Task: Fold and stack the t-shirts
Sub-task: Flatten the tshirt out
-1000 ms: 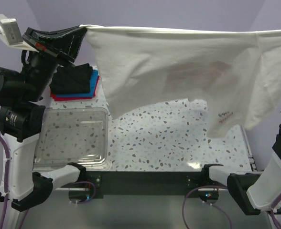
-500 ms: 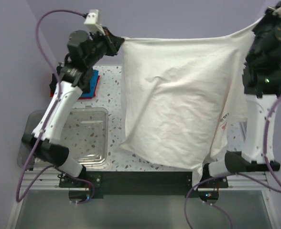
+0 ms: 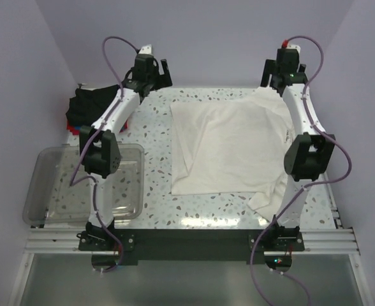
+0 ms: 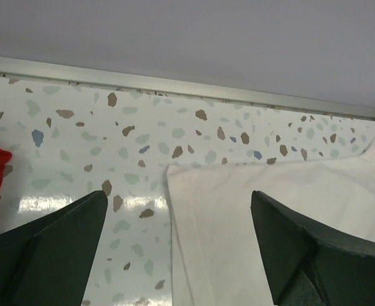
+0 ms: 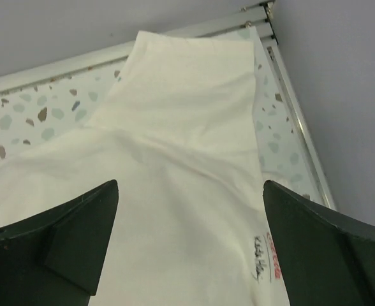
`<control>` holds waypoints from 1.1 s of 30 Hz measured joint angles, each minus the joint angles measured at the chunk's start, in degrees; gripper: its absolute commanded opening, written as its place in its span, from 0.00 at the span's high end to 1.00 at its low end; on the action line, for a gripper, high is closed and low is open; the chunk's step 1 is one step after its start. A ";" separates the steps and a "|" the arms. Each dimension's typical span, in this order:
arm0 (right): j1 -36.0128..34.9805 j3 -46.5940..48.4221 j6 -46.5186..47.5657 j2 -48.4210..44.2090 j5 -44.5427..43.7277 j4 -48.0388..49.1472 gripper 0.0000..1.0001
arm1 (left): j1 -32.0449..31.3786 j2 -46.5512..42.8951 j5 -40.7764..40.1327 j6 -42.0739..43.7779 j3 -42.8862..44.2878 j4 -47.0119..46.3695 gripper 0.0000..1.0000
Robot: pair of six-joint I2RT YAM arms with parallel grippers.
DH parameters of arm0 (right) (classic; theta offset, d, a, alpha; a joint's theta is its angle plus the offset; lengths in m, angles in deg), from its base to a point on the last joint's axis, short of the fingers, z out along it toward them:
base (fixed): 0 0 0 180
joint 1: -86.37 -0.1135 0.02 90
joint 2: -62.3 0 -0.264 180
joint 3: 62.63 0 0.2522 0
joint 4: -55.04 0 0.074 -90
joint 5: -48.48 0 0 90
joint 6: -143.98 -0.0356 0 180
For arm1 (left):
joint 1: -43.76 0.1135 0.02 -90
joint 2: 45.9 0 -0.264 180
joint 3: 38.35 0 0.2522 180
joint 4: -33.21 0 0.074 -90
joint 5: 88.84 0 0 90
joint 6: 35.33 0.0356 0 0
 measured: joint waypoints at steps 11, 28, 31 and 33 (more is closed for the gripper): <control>1.75 -31.10 -6.08 -33.77 2.38 2.01 0.02 | -12.81 -27.19 3.23 -4.94 -28.92 -8.85 0.00; 3.52 -51.32 -13.57 -33.11 12.04 -1.64 0.05 | -19.56 -21.92 -2.56 -10.38 -42.71 -7.23 0.09; 3.52 -52.54 -14.32 -33.24 12.24 -1.88 0.06 | -19.06 -21.05 -4.20 -10.40 -42.71 -7.10 0.13; 3.52 -52.70 -14.56 -33.11 12.24 -2.27 0.06 | -17.86 -20.28 -4.31 -10.43 -42.66 -7.21 0.19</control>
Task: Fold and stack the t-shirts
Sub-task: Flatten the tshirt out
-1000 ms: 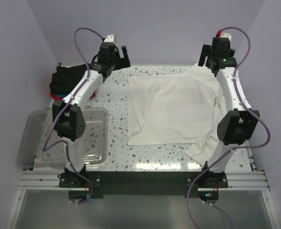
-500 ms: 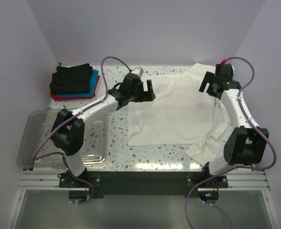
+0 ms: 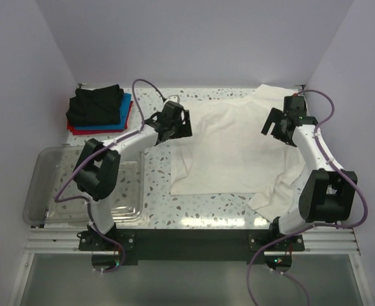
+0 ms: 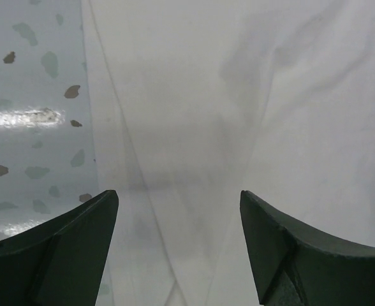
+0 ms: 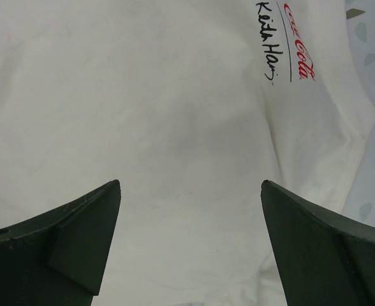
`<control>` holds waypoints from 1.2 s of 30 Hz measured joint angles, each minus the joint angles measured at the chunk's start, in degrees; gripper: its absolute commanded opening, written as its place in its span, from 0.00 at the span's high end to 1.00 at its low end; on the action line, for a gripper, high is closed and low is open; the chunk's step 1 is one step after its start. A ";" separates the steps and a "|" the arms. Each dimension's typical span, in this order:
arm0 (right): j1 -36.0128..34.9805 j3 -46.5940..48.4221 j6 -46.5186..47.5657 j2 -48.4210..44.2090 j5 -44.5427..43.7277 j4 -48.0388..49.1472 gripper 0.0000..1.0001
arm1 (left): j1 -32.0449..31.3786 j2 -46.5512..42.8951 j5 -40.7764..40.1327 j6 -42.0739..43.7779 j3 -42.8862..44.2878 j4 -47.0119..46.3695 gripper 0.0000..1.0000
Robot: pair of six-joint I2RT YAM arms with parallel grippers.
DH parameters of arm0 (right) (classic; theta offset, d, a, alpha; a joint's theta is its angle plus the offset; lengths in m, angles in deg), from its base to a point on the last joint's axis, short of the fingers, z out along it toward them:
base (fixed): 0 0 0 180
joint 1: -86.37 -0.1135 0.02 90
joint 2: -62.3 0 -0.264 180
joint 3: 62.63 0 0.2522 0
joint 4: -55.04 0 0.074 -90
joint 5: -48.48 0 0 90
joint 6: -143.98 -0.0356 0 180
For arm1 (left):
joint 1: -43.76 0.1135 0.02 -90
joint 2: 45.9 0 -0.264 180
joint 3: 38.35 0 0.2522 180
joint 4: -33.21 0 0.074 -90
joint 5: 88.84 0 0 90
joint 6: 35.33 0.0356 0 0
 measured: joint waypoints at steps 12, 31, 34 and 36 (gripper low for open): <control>0.00 -0.46 -1.88 0.28 1.33 -0.17 0.08 | 11.08 10.73 -0.20 2.45 13.00 -1.86 0.35; 0.00 -3.74 -3.21 0.79 2.84 -0.17 0.11 | 12.59 29.83 -0.20 4.55 34.38 -2.62 0.47; 0.00 -4.02 -3.28 0.79 2.89 -0.20 0.11 | 12.74 31.15 -0.33 5.05 36.39 -2.67 0.49; 0.00 -4.02 -3.32 0.79 2.93 -0.15 0.11 | 12.79 31.76 -0.37 5.44 36.87 -2.67 0.50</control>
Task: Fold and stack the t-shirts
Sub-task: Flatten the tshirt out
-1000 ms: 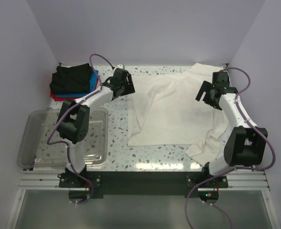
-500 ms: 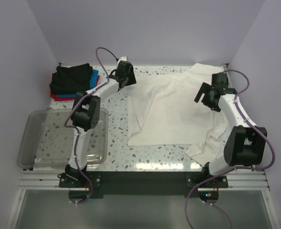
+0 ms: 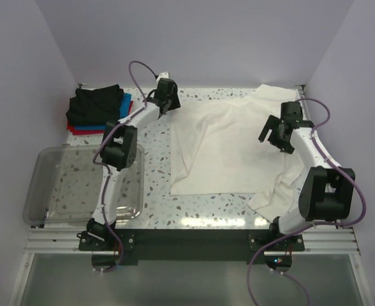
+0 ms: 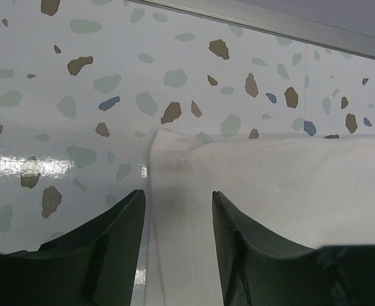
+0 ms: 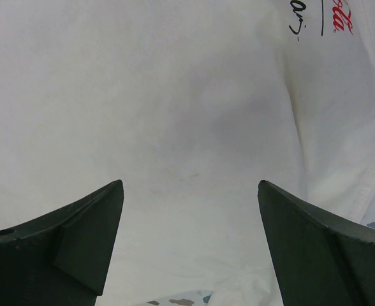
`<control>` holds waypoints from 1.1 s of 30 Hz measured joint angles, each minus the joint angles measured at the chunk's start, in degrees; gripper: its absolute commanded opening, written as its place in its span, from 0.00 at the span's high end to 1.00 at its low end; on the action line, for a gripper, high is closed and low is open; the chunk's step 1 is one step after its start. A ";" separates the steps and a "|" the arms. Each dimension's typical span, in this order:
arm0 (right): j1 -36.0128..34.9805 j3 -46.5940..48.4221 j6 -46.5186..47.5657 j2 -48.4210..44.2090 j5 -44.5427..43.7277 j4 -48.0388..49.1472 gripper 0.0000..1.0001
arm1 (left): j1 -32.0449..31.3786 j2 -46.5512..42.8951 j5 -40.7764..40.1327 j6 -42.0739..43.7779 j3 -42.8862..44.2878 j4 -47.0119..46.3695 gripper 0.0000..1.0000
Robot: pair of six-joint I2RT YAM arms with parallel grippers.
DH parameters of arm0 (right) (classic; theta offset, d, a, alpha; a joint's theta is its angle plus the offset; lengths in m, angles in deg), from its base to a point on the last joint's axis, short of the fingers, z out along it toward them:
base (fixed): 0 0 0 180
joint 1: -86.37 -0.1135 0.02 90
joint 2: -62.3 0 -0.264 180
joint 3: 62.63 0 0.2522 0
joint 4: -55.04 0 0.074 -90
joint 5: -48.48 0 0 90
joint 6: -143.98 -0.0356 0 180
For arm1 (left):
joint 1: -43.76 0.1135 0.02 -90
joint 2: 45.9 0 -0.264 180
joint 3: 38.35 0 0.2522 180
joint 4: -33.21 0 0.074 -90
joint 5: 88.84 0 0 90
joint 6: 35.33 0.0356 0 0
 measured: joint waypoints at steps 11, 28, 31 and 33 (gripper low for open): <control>0.00 0.00 -0.09 0.00 0.02 -0.07 0.11 | 0.22 4.00 -0.20 0.83 2.10 0.44 0.51; 0.00 0.00 -0.09 0.00 -0.11 -0.24 0.11 | 0.52 5.40 -1.57 2.54 3.61 0.87 0.88; 0.00 0.00 -0.07 0.02 -0.15 -0.26 0.11 | 0.81 5.64 -1.86 2.56 4.09 0.92 0.97; 0.00 0.00 -0.07 0.09 -0.17 -0.28 0.11 | 0.98 5.64 -2.36 2.64 4.13 0.92 1.00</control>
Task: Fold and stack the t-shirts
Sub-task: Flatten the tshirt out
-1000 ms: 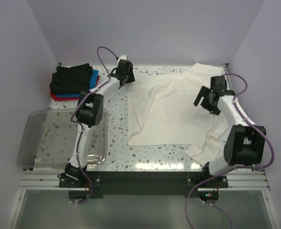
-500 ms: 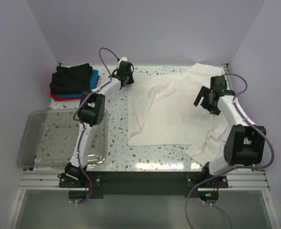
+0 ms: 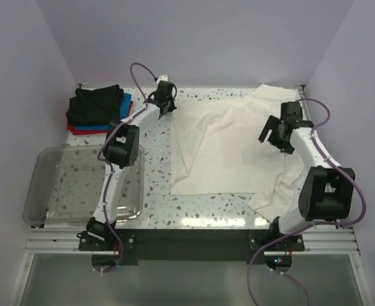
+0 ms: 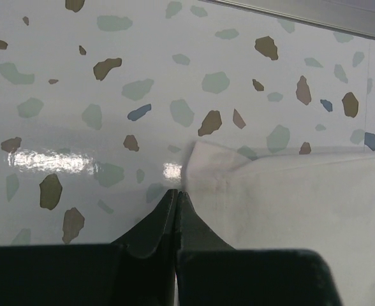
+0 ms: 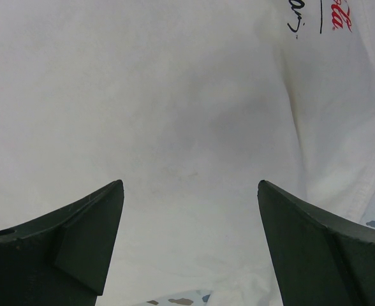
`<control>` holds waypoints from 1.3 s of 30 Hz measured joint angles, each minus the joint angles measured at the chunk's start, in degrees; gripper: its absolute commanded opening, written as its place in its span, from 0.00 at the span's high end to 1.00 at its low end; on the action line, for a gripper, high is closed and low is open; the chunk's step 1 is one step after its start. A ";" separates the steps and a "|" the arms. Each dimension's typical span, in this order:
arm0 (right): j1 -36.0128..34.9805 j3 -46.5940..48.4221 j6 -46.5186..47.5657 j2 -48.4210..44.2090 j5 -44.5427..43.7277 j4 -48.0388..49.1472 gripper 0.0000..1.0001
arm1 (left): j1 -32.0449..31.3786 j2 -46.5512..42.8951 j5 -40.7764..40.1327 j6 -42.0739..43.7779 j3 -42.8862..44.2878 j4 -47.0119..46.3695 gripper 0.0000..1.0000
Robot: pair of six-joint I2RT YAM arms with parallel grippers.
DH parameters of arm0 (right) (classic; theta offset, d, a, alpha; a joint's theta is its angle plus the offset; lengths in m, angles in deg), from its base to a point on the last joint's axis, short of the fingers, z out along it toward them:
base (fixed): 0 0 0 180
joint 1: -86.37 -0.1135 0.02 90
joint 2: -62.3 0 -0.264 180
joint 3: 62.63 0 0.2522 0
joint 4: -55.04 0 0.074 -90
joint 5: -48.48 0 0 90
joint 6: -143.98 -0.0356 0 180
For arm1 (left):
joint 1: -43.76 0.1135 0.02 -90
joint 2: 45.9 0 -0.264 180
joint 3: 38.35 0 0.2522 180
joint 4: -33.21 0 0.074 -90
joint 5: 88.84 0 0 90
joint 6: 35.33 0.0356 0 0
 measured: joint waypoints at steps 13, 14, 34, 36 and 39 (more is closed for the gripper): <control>0.00 0.00 0.02 1.01 0.00 -0.20 0.11 | 0.37 0.00 -0.44 0.79 2.21 -1.86 0.83; 0.00 0.00 0.02 1.18 0.00 -0.20 0.11 | 0.39 0.02 -0.20 0.59 2.21 -1.81 0.77; 0.00 0.00 0.00 1.53 -0.02 -0.35 0.11 | 0.57 1.07 2.36 -1.20 0.63 -1.73 0.65; 0.00 0.00 0.00 1.53 -0.02 -0.35 0.11 | 0.57 1.14 2.38 -1.20 0.63 -1.79 0.66; 0.00 0.00 0.00 1.53 -0.02 -0.35 0.11 | 0.55 1.27 2.36 -1.18 0.66 -2.05 0.69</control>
